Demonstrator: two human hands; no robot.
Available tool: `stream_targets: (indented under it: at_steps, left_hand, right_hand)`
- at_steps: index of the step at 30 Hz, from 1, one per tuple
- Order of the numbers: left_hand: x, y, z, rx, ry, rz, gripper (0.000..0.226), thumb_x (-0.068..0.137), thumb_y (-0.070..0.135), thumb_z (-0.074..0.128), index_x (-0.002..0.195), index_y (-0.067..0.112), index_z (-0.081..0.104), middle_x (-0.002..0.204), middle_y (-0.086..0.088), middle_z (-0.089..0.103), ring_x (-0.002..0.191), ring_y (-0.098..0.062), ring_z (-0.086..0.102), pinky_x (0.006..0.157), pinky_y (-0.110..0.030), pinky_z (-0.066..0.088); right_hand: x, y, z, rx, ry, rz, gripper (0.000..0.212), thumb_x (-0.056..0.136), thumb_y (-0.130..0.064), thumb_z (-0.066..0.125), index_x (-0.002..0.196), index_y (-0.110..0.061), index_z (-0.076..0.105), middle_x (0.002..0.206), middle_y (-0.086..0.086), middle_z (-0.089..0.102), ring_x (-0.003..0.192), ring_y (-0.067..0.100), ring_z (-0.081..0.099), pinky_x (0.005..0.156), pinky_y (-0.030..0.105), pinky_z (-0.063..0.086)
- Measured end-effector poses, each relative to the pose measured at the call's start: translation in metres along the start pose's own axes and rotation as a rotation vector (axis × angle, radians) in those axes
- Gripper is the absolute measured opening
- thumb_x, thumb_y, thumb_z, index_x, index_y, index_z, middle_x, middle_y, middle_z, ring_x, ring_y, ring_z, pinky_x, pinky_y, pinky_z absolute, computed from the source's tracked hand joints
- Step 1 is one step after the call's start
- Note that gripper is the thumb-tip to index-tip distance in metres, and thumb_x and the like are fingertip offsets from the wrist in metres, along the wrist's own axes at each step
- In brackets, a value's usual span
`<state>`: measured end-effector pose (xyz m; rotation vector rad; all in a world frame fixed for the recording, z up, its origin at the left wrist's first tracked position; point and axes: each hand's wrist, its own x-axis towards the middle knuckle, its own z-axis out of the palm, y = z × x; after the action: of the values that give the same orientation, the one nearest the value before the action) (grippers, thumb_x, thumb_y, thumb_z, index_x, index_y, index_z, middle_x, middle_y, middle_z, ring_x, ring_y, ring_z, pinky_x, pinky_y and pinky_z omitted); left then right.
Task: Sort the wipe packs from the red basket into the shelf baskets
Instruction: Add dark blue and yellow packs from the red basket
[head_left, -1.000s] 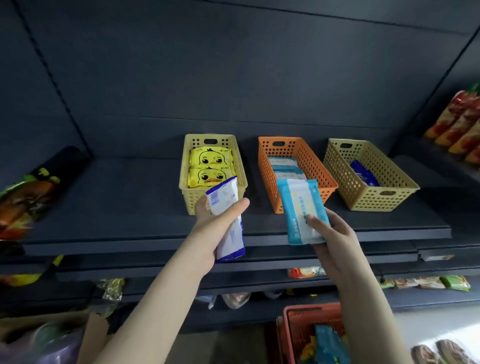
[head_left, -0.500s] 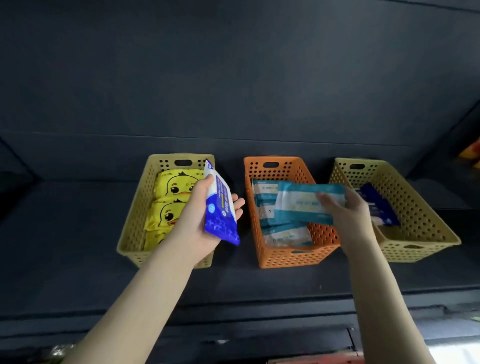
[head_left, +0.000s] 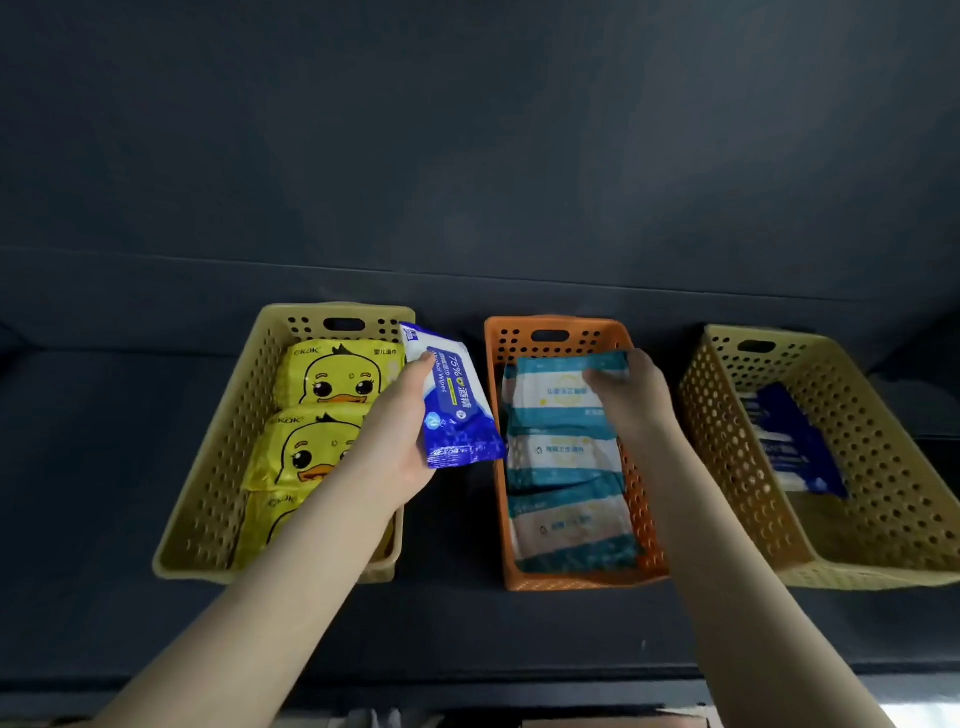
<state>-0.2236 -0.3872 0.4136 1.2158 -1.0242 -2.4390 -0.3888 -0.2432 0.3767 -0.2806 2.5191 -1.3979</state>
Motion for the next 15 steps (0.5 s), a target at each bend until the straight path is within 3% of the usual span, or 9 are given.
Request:
stream_targets:
  at_steps: [3, 6, 10, 15]
  left_hand:
    - [0.008, 0.002, 0.000, 0.008, -0.003, -0.042, 0.040, 0.090, 0.039, 0.061, 0.122, 0.016, 0.057, 0.110, -0.012, 0.071, 0.098, -0.029, 0.069, 0.080, -0.045, 0.057]
    - [0.015, 0.004, -0.001, 0.030, -0.025, -0.072, 0.037, 0.090, 0.040, 0.060, 0.118, 0.016, 0.059, 0.107, -0.012, 0.072, 0.096, -0.029, 0.070, 0.077, -0.042, 0.057]
    - [0.020, 0.003, -0.004, 0.040, -0.057, -0.110, 0.033, 0.089, 0.040, 0.060, 0.111, 0.016, 0.060, 0.103, -0.012, 0.072, 0.096, -0.029, 0.069, 0.084, -0.044, 0.055]
    - [0.025, 0.003, -0.007, 0.026, -0.090, -0.127, 0.030, 0.090, 0.040, 0.060, 0.108, 0.016, 0.061, 0.102, -0.012, 0.073, 0.097, -0.029, 0.069, 0.088, -0.045, 0.054]
  right_hand:
    - [0.016, -0.005, 0.016, -0.043, 0.007, 0.008, 0.026, 0.090, -0.023, 0.061, 0.116, -0.021, 0.056, 0.089, -0.004, 0.065, 0.070, 0.012, 0.062, 0.057, 0.028, 0.052]
    - [0.024, -0.003, 0.024, -0.141, 0.047, 0.001, 0.032, 0.091, -0.025, 0.062, 0.121, -0.019, 0.053, 0.083, -0.010, 0.058, 0.057, 0.002, 0.051, 0.044, 0.015, 0.035]
    - [0.024, 0.002, 0.026, -0.212, 0.038, -0.040, 0.044, 0.088, -0.025, 0.068, 0.127, -0.019, 0.049, 0.102, -0.005, 0.058, 0.066, 0.000, 0.050, 0.051, 0.013, 0.034]
    - [0.026, -0.002, 0.017, -0.205, -0.020, -0.023, 0.030, 0.078, -0.022, 0.076, 0.100, -0.019, 0.056, 0.093, -0.004, 0.061, 0.075, 0.008, 0.058, 0.058, 0.020, 0.043]
